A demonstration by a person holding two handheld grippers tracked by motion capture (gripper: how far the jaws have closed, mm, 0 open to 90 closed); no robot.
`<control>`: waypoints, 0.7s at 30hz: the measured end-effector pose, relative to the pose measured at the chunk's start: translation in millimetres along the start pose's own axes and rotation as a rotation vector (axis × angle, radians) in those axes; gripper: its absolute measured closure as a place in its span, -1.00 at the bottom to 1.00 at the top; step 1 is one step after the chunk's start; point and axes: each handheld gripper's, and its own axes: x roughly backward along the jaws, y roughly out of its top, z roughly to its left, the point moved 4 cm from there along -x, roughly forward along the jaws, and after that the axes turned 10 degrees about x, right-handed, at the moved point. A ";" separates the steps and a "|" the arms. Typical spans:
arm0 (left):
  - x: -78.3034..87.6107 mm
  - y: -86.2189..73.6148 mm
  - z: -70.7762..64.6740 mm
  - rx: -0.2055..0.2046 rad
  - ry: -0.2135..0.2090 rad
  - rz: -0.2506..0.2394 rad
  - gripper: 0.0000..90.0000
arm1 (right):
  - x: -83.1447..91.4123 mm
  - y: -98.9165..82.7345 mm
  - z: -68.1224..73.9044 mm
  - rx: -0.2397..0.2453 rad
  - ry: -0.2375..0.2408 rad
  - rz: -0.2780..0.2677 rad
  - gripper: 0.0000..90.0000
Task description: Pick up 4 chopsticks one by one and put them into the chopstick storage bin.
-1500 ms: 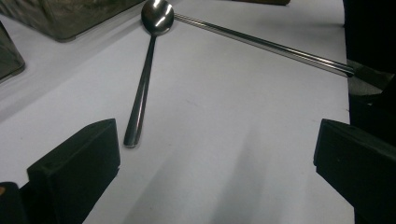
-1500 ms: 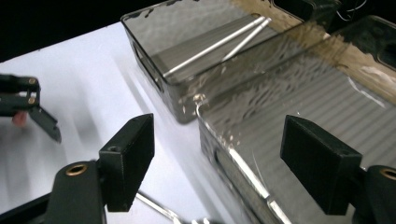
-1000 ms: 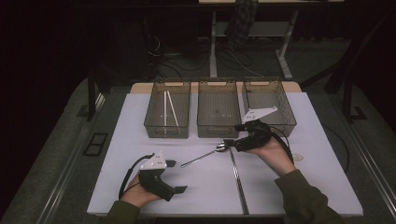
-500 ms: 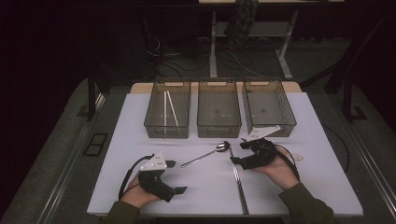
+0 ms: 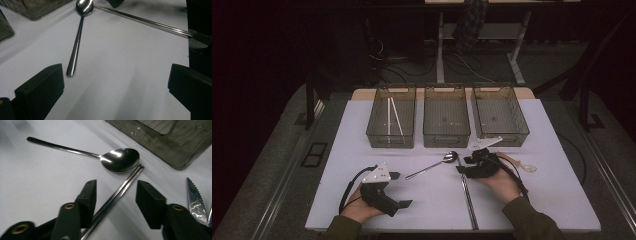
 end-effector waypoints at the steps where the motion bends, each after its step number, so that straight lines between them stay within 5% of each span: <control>1: 0.0 0.1 -0.1 0.000 -0.001 0.000 -1.00 | -1.5 0.2 -0.7 -0.009 0.002 0.004 0.21; 21: 0.1 0.0 -0.4 -0.002 -0.001 0.001 -1.00 | -11.4 -0.1 0.4 0.000 -0.026 0.059 0.50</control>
